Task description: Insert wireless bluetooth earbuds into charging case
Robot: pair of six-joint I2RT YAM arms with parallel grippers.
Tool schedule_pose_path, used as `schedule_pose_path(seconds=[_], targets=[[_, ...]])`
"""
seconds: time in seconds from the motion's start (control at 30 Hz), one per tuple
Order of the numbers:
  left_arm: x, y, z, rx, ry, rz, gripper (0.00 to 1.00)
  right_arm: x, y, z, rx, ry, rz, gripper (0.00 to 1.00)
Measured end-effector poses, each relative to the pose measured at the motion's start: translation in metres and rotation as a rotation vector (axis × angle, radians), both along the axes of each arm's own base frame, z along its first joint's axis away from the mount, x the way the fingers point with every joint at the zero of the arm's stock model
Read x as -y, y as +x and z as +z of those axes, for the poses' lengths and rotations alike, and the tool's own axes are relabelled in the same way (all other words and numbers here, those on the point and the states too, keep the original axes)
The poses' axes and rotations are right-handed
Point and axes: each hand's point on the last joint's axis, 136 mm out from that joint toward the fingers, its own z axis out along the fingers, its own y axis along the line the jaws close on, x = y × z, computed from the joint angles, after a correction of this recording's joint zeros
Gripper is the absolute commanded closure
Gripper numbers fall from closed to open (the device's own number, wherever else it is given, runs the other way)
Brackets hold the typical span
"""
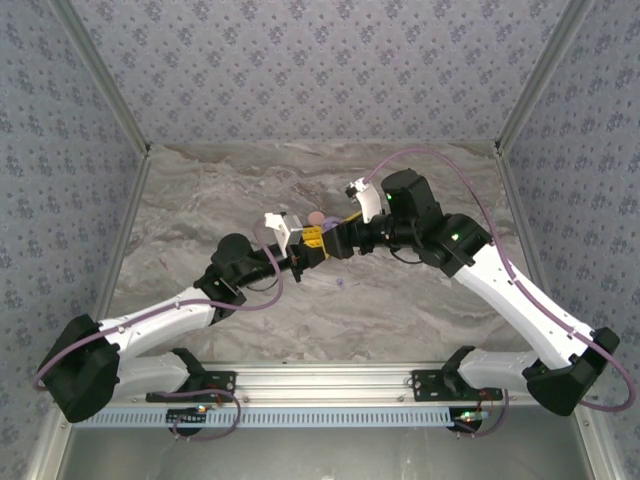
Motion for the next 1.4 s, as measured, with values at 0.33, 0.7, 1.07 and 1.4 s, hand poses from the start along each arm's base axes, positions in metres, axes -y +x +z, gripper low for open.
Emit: schedule_pose_path(seconds=[0.33, 0.7, 1.07, 1.4], targets=[[0.0, 0.0, 0.0, 0.0, 0.0, 0.0, 1.0, 0.004, -0.006, 0.002, 0.004, -0.005, -0.002, 0.32], [0.0, 0.0, 0.0, 0.0, 0.0, 0.0, 1.0, 0.0, -0.012, 0.003, -0.002, 0.003, 0.025, 0.34], [0.0, 0.0, 0.0, 0.0, 0.0, 0.0, 1.0, -0.006, -0.01, 0.003, 0.002, 0.009, 0.035, 0.34], [0.0, 0.0, -0.001, -0.002, 0.002, 0.0, 1.0, -0.01, -0.01, 0.003, 0.0, 0.017, 0.048, 0.35]])
